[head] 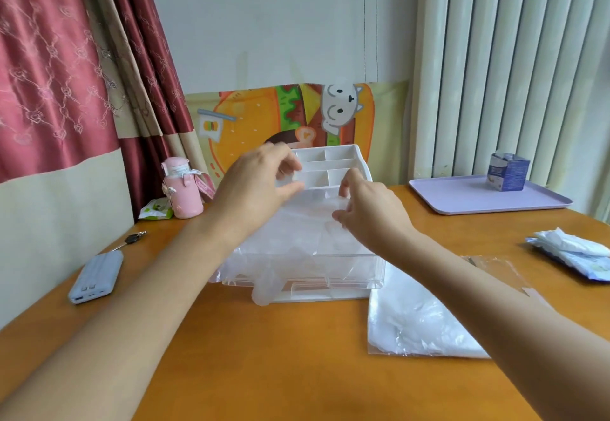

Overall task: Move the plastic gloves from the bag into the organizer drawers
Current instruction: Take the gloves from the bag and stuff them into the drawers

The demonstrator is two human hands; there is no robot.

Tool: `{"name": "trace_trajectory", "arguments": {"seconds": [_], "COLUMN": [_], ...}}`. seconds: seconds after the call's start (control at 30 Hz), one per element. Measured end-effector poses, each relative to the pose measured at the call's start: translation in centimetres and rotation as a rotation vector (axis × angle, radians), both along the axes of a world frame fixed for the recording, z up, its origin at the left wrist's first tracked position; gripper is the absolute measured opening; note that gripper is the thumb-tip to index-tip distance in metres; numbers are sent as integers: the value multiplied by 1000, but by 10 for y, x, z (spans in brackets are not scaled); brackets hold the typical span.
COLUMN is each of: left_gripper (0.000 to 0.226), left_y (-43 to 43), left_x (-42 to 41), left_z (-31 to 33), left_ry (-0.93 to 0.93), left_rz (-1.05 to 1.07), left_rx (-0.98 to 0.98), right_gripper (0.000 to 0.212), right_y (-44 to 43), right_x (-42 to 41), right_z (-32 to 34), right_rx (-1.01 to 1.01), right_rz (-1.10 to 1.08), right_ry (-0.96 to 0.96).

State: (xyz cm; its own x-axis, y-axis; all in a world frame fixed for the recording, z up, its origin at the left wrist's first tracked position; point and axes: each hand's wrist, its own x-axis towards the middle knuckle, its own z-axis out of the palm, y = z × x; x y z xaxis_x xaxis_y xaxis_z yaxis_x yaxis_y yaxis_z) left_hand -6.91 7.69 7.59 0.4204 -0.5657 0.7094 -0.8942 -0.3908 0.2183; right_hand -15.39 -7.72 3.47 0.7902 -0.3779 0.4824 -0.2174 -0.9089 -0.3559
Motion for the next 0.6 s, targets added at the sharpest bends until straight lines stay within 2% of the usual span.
{"name": "trace_trajectory", "arguments": {"seconds": [0.07,0.17,0.33,0.4,0.6], "left_gripper": [5,26,29,45,69], "left_y": [-1,-6,-19,-21,-28], "left_x": [-20,-28,-12,-3,20], "left_z": [-8,-14,-17,-16,-24], "left_ry": [73,129,368,371,386], "left_rz": [-9,82,121,131,89], "left_rx": [79,334,816,972,1115], "right_gripper": [26,25,26,25,31], "right_y": [2,3,6,5,4], "right_x": [2,5,6,4,-6], "right_z": [-2,-3,-3,0,3], "right_rx": [-71,-161,-180,-161,-192], "right_rz": [-30,-70,-49,-43,-15], "right_ry": [13,27,73,80,83]}}
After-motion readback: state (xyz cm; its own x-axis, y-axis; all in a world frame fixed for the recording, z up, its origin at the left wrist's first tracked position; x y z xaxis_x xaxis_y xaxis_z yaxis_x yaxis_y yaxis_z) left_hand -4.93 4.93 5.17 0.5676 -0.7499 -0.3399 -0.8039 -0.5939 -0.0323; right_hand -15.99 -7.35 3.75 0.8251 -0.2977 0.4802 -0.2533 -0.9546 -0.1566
